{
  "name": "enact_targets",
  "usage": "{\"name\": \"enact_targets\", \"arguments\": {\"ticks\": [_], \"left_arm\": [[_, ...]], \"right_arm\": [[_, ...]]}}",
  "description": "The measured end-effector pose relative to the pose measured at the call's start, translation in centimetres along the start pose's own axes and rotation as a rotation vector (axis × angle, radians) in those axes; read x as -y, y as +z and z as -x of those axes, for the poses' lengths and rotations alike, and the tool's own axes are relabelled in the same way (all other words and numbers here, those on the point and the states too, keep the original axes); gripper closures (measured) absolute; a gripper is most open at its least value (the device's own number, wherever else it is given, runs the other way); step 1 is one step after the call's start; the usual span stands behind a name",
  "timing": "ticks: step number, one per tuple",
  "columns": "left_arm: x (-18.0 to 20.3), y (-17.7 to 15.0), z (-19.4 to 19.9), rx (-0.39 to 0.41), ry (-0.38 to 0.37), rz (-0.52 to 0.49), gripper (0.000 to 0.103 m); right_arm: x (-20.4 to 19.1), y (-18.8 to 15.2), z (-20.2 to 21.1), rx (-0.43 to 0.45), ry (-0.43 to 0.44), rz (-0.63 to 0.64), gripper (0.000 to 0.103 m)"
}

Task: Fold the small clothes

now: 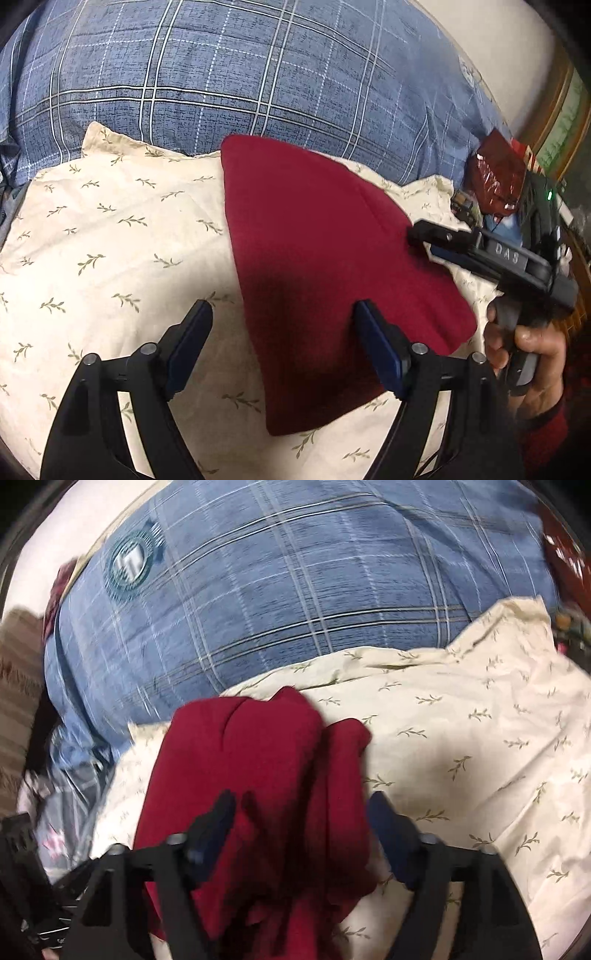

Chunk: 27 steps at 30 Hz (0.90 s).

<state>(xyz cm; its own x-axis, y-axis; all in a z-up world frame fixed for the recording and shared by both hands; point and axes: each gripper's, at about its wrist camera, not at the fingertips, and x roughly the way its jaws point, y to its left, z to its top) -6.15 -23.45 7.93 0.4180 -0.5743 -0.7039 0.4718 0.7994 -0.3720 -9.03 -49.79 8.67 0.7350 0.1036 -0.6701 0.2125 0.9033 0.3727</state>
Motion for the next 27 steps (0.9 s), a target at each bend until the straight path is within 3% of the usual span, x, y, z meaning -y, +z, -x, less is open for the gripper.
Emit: {"name": "enact_targets", "arguments": {"ticks": [4, 11, 14, 15, 17, 19, 22, 23, 27], "left_arm": [[-1.2, 1.1, -1.3, -0.045, -0.074, 0.079, 0.018], [-2.6, 1.6, -4.8, -0.117, -0.165, 0.161, 0.015], [-2.2, 1.8, -5.6, -0.129, -0.195, 0.149, 0.014], [-1.8, 1.8, -5.8, -0.127, -0.196, 0.129, 0.014], [-1.3, 1.8, -6.1, -0.127, -0.199, 0.096, 0.015], [-0.7, 1.8, -6.0, -0.126, -0.179, 0.079, 0.020], [-0.7, 2.0, -5.0, -0.120, -0.170, 0.092, 0.041], [-0.7, 2.1, -4.5, -0.120, -0.170, 0.093, 0.048], [-0.4, 1.7, -1.4, -0.124, -0.178, 0.086, 0.050]], "right_arm": [[1.3, 0.4, -1.5, -0.046, -0.006, -0.003, 0.015], [2.7, 0.4, -3.9, -0.113, 0.193, -0.076, 0.012], [1.7, 0.1, -4.7, -0.125, 0.218, -0.042, 0.012], [1.1, 0.0, -4.9, -0.123, 0.206, -0.010, 0.016], [0.3, -0.2, -5.0, -0.109, 0.196, 0.027, 0.034], [-0.4, -0.2, -4.6, -0.098, 0.181, 0.051, 0.041], [-1.1, -0.2, -3.4, -0.073, 0.157, 0.071, 0.057], [-1.3, -0.1, -2.7, -0.065, 0.160, 0.070, 0.060], [-2.6, -0.3, -0.3, -0.073, 0.201, 0.069, 0.063]]}}
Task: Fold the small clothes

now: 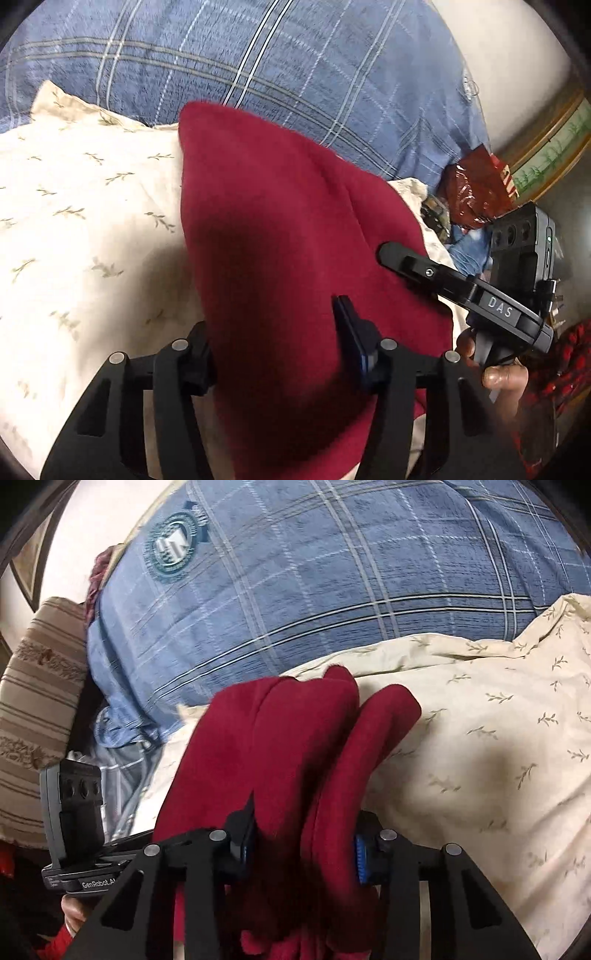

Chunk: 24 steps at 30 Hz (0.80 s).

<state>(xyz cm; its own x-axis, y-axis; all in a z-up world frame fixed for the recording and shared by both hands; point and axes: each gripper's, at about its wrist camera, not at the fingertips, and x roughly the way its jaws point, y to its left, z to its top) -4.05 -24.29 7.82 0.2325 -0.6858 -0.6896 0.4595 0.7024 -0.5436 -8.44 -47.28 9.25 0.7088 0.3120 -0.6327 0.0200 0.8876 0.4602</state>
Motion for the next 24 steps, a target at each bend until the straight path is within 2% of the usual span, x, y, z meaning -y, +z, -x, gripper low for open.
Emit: {"name": "enact_targets", "arguments": {"ticks": [8, 10, 12, 14, 18, 20, 24], "left_arm": [[0.7, -4.3, 6.6, 0.023, 0.050, -0.004, 0.050], [0.3, -5.8, 7.2, 0.018, 0.076, 0.014, 0.050], [-0.3, -7.0, 6.6, 0.000, 0.118, 0.034, 0.050], [-0.9, -8.0, 5.9, -0.018, 0.163, 0.052, 0.047], [-0.3, -8.6, 6.8, 0.049, 0.236, 0.020, 0.042], [0.0, -8.8, 7.4, 0.086, 0.270, 0.010, 0.039], [0.7, -9.5, 8.5, 0.173, 0.368, -0.035, 0.034]], "right_arm": [[-6.1, -3.6, 3.9, -0.026, 0.088, 0.046, 0.063], [-6.6, -5.0, 3.3, -0.052, 0.099, 0.051, 0.059], [-6.5, -6.6, 2.2, -0.088, 0.064, 0.039, 0.055], [-6.4, -7.9, 1.4, -0.121, -0.022, 0.063, 0.051], [-8.0, -8.8, 4.8, -0.034, -0.095, 0.133, 0.049], [-9.7, -8.9, 7.0, 0.020, -0.095, 0.194, 0.051], [-13.7, -9.8, 9.2, 0.065, -0.025, 0.334, 0.067]]}}
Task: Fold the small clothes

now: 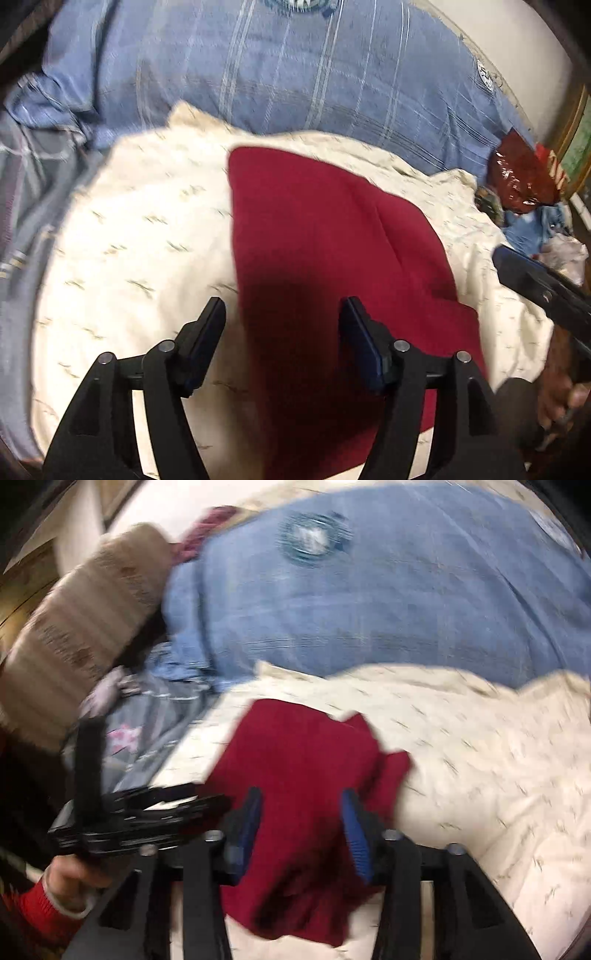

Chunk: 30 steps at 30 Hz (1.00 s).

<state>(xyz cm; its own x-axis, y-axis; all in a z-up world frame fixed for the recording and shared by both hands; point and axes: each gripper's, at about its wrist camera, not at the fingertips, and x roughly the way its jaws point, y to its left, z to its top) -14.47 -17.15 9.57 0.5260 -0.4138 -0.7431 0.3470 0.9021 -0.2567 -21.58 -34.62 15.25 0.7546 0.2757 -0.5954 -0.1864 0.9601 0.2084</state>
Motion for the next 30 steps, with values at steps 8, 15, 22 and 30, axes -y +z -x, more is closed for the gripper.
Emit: {"name": "enact_targets", "arguments": {"ticks": [8, 15, 22, 30], "left_arm": [[-0.2, -1.0, -0.1, 0.075, 0.050, -0.014, 0.023], [0.7, -1.4, 0.9, 0.155, 0.136, -0.104, 0.022], [1.1, -1.3, 2.0, 0.221, 0.189, -0.138, 0.022], [1.0, -1.3, 2.9, 0.251, 0.243, -0.143, 0.022]], "right_arm": [[-0.6, -4.6, -6.0, -0.185, -0.200, 0.089, 0.066], [0.2, -4.7, -4.6, -0.127, -0.144, -0.008, 0.063], [-1.5, -3.2, -0.9, 0.034, -0.203, 0.024, 0.038], [-1.6, -2.7, -0.9, 0.089, -0.216, -0.036, 0.031]]}}
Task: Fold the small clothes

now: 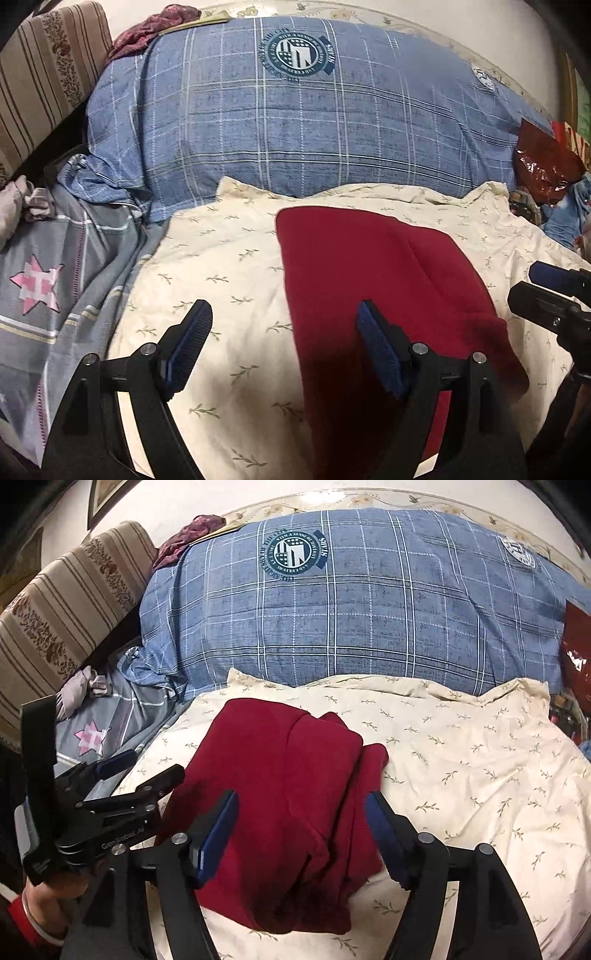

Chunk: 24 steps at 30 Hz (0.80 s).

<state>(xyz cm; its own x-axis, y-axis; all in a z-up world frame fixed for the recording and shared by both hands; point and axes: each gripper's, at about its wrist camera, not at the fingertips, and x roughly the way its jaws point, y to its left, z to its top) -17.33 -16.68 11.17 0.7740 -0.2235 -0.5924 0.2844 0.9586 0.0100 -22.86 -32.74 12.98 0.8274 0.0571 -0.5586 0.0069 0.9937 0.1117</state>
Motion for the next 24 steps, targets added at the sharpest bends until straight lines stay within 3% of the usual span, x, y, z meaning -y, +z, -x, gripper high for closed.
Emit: {"name": "enact_targets", "arguments": {"ticks": [8, 24], "left_arm": [[-0.2, 0.2, 0.7, 0.044, 0.040, -0.021, 0.018], [-0.6, 0.2, 0.4, 0.038, 0.057, -0.016, 0.017]], "right_arm": [[-0.3, 0.0, -0.3, 0.014, -0.020, -0.005, 0.026], [0.0, 0.0, -1.0, 0.013, -0.041, -0.003, 0.022]]}}
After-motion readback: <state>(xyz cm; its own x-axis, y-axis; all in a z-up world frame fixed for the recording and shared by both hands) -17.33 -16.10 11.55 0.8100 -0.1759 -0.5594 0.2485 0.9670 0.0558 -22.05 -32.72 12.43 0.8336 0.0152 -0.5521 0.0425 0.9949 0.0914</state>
